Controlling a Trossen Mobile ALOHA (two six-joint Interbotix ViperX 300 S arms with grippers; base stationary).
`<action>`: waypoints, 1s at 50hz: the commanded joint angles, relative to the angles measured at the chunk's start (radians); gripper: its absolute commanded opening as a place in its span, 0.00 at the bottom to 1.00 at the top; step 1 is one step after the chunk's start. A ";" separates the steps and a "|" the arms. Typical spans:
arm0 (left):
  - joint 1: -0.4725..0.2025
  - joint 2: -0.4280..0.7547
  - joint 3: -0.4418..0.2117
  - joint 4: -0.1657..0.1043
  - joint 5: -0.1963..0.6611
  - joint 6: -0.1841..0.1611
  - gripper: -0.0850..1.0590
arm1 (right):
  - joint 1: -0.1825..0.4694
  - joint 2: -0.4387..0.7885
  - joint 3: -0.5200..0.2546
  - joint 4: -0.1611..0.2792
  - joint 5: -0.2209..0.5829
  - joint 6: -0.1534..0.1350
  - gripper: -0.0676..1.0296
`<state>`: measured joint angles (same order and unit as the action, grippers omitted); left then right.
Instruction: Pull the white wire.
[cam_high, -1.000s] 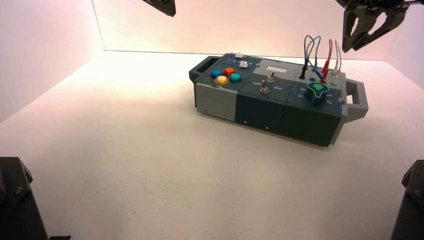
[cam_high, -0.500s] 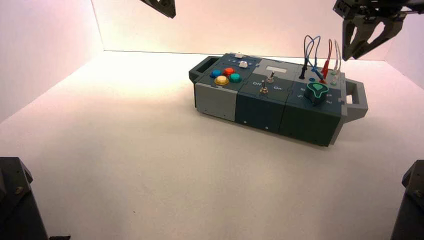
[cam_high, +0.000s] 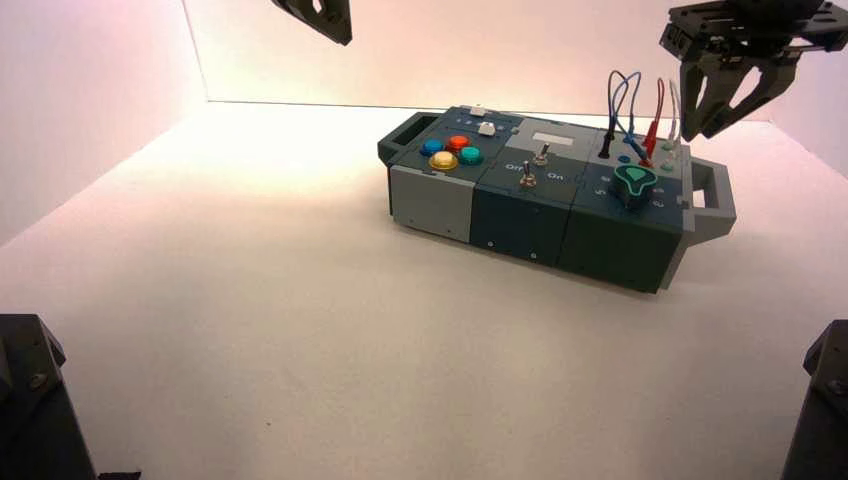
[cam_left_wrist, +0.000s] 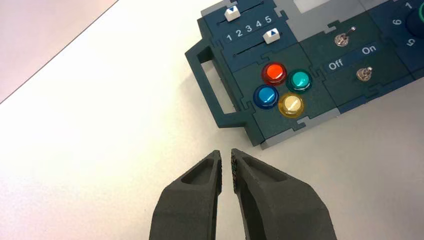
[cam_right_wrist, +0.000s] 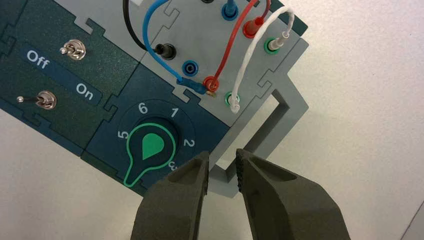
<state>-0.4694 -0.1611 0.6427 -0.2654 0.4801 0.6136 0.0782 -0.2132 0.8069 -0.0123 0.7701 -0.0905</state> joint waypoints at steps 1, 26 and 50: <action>-0.002 -0.009 -0.026 0.002 -0.055 0.005 0.18 | -0.005 -0.006 -0.028 0.000 -0.005 0.002 0.34; -0.002 0.000 -0.034 -0.003 -0.101 -0.002 0.18 | -0.032 0.003 -0.040 -0.015 -0.026 -0.003 0.34; -0.012 -0.055 -0.023 -0.005 -0.095 -0.002 0.18 | -0.040 0.071 -0.052 -0.015 -0.071 -0.003 0.34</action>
<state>-0.4740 -0.1718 0.6366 -0.2669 0.3896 0.6121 0.0430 -0.1427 0.7854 -0.0276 0.7102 -0.0920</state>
